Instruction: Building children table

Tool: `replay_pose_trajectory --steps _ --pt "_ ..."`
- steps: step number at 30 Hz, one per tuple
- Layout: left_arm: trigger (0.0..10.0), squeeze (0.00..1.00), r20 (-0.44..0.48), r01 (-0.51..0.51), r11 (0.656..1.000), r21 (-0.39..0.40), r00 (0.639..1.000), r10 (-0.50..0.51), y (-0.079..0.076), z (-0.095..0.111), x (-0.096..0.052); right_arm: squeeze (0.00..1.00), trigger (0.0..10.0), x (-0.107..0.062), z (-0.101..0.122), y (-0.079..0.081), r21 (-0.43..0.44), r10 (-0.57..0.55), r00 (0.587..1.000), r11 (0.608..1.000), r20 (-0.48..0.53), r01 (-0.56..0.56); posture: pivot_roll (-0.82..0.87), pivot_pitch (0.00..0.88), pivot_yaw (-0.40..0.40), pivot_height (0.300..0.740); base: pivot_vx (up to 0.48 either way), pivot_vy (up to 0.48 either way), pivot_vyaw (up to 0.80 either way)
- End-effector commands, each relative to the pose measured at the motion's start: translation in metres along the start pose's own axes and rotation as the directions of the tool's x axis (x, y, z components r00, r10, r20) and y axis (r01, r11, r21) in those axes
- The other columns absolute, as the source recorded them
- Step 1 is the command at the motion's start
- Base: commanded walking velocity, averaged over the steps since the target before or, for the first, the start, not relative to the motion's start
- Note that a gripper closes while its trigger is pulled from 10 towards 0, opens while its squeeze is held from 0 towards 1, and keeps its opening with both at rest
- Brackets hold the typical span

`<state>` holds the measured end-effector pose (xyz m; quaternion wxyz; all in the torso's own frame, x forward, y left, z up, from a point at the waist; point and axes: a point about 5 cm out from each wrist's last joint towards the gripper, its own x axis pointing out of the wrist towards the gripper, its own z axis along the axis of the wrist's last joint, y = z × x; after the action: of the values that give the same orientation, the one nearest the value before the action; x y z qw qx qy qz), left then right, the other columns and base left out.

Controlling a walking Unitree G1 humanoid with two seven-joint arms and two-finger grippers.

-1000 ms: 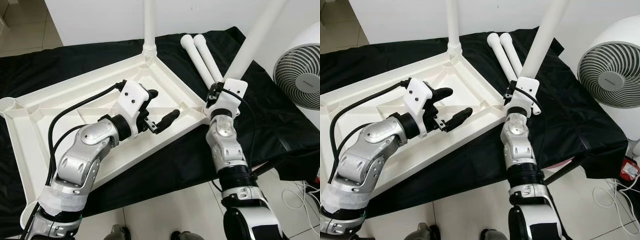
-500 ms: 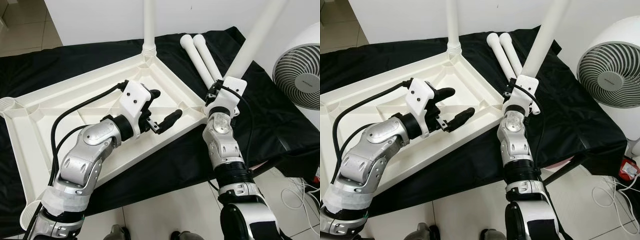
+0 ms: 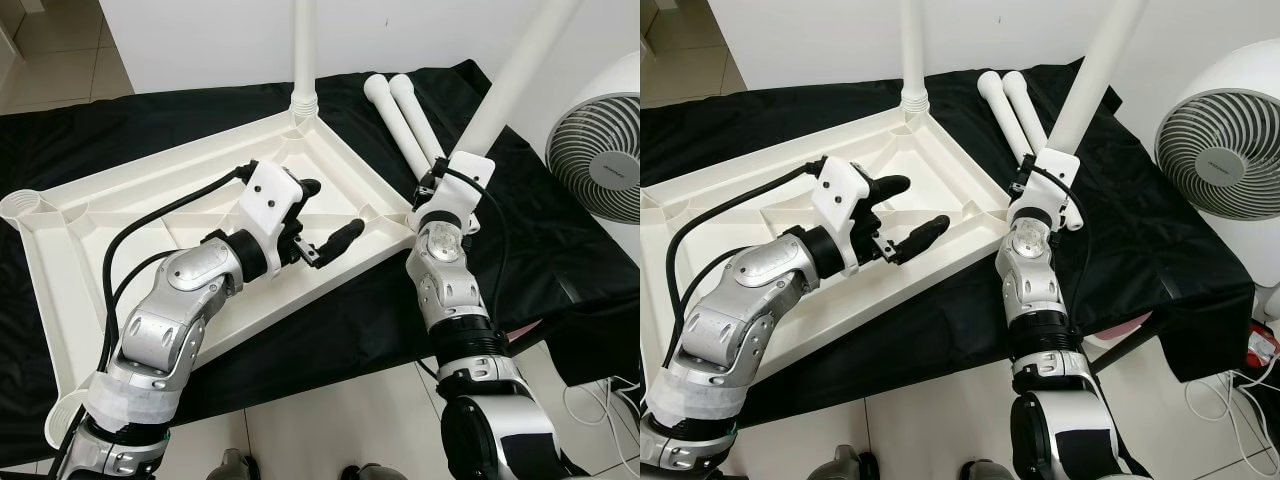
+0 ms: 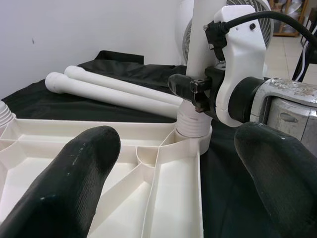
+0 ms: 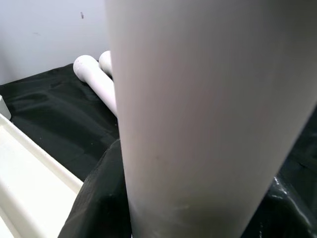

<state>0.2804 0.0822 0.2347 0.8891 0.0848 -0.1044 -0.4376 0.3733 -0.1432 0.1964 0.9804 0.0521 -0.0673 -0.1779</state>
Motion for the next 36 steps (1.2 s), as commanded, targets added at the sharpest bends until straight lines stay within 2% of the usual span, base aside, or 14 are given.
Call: replay_pose_trajectory --steps 1,2,9,12,13,14,16,23,24,25,28,30,35,36 --pt "10.0 0.00 -0.009 -0.025 1.000 -0.002 1.000 0.025 0.000 -0.004 -0.001 0.07 10.0 -0.006 -0.030 -0.008 -0.020 -0.022 0.992 1.000 -0.128 0.020 -0.06 0.103 0.008 0.740 0.000 0.000 0.00" --pt "10.0 0.00 -0.008 -0.026 1.000 -0.003 1.000 0.026 0.000 -0.004 0.000 1.00 10.0 -0.005 -0.029 -0.009 -0.020 -0.018 0.993 1.000 -0.118 0.016 -0.06 0.103 0.008 0.740 0.000 0.000 0.00" --pt "10.0 0.00 -0.007 -0.023 1.000 -0.006 1.000 0.023 -0.001 -0.004 0.000 1.00 10.0 0.001 -0.021 -0.016 -0.034 0.029 0.998 0.999 -0.055 -0.031 -0.06 0.103 0.008 0.740 0.000 0.000 0.00" --pt "10.0 0.00 -0.006 -0.025 1.000 -0.007 1.000 0.025 -0.001 -0.003 0.000 1.00 10.0 0.007 -0.016 -0.022 -0.059 0.101 0.995 0.993 -0.026 -0.102 -0.07 0.108 0.010 0.740 0.000 0.000 0.00" --pt "10.0 0.00 -0.006 -0.026 1.000 -0.007 1.000 0.026 -0.001 -0.003 0.000 0.98 10.0 0.008 -0.014 -0.024 -0.058 0.128 0.992 0.990 -0.019 -0.129 -0.07 0.108 0.010 0.740 0.000 0.000 0.00" --pt "10.0 0.00 -0.006 -0.027 1.000 -0.007 1.000 0.027 0.000 -0.003 0.000 0.00 10.0 0.010 -0.013 -0.025 -0.059 0.167 0.986 0.984 -0.021 -0.168 -0.07 0.108 0.010 0.740 0.000 0.000 0.00" --pt "10.0 0.00 -0.006 -0.027 1.000 -0.007 1.000 0.027 0.000 -0.003 0.000 0.00 10.0 0.013 -0.013 -0.029 -0.072 0.235 0.971 0.969 -0.035 -0.237 -0.08 0.110 0.013 0.740 0.000 0.000 0.00" --pt "10.0 0.00 -0.005 -0.025 1.000 -0.007 1.000 0.025 0.000 -0.003 0.000 0.00 10.0 0.022 -0.004 -0.043 -0.127 0.343 0.939 0.930 -0.027 -0.344 -0.08 0.114 0.018 0.740 0.000 0.000 0.00" --pt "10.0 0.00 -0.004 -0.025 1.000 -0.008 1.000 0.025 0.001 -0.003 0.001 0.00 0.0 0.024 -0.002 -0.045 -0.124 0.406 0.913 0.905 -0.035 -0.407 -0.09 0.118 0.022 0.740 0.000 0.000 0.00" --pt "10.0 0.00 -0.002 -0.023 1.000 -0.009 1.000 0.023 0.001 -0.002 0.001 0.00 0.0 0.026 0.001 -0.048 -0.127 0.452 0.891 0.883 -0.034 -0.453 -0.09 0.118 0.022 0.740 0.000 0.000 0.00" --pt "10.0 0.00 -0.001 -0.023 1.000 -0.010 1.000 0.023 0.001 -0.002 0.001 0.00 0.0 0.028 0.004 -0.050 -0.127 0.478 0.878 0.869 -0.032 -0.478 -0.09 0.120 0.022 0.740 0.000 0.000 0.00" --pt "10.0 0.00 0.004 -0.025 1.000 -0.014 1.000 0.025 0.002 -0.001 0.002 0.00 0.0 0.033 0.009 -0.057 -0.162 0.479 0.877 0.864 -0.023 -0.476 -0.09 0.126 0.024 0.740 0.000 0.000 0.00" --pt "10.0 0.00 0.004 -0.034 0.999 -0.012 0.999 0.034 0.004 0.000 0.001 0.00 0.0 0.034 0.009 -0.059 -0.147 0.488 0.872 0.861 -0.029 -0.487 -0.08 0.132 0.026 0.740 0.000 0.000 0.00" --pt "10.0 0.00 0.002 -0.037 0.999 -0.009 0.999 0.037 0.005 0.000 0.001 0.00 0.0 0.032 0.008 -0.057 -0.134 0.514 0.857 0.848 -0.029 -0.513 -0.08 0.132 0.026 0.740 0.000 0.000 0.00"
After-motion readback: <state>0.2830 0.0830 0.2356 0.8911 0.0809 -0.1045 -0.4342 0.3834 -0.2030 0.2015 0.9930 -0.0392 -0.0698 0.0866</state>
